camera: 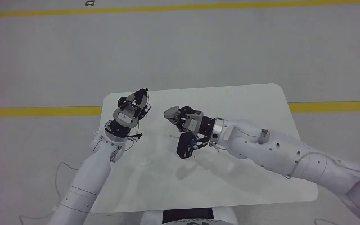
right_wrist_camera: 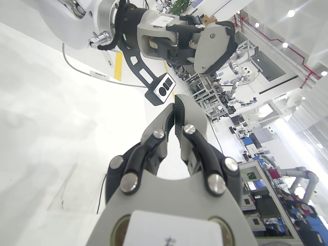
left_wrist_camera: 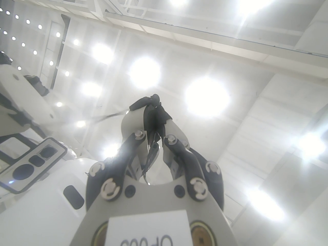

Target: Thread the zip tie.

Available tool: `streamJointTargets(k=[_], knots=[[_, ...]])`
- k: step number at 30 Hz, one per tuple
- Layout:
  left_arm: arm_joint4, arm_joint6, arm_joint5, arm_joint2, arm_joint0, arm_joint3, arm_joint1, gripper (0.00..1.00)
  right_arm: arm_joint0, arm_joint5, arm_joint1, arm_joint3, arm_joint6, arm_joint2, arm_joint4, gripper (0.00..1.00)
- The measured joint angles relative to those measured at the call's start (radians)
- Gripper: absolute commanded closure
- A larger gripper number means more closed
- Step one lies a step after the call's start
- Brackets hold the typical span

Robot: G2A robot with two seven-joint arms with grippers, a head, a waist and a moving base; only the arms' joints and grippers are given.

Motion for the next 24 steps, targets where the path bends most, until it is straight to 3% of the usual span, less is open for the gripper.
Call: streamJointTargets(k=[6, 7, 8, 9, 12, 14, 24], knots=[[0.0, 0.0, 0.0, 0.0, 0.0, 0.0, 0.0, 1.0, -0.057, 0.046, 0.016, -0.004, 0.006, 0.052, 0.008, 1.0], [0.0, 0.0, 0.0, 0.0, 0.0, 0.0, 0.0, 1.0, -0.069, 0.049, 0.02, -0.005, 0.002, 0.064, 0.013, 0.84], [0.0, 0.0, 0.0, 0.0, 0.0, 0.0, 0.0, 1.0, -0.081, 0.053, 0.023, -0.007, -0.004, 0.079, 0.024, 0.56], [0.0, 0.0, 0.0, 0.0, 0.0, 0.0, 0.0, 1.0, -0.099, 0.063, 0.028, -0.013, -0.021, 0.1, 0.053, 0.0], [0.0, 0.0, 0.0, 0.0, 0.0, 0.0, 0.0, 1.0, -0.144, 0.086, 0.036, -0.03, -0.104, 0.162, 0.186, 0.0], [0.0, 0.0, 0.0, 0.0, 0.0, 0.0, 0.0, 1.0, -0.147, 0.088, 0.036, -0.03, -0.117, 0.168, 0.228, 0.0], [0.003, 0.005, 0.0, 0.0, 0.0, -0.003, 0.0, 1.0, -0.162, 0.089, 0.033, -0.033, -0.116, 0.177, 0.223, 0.0]])
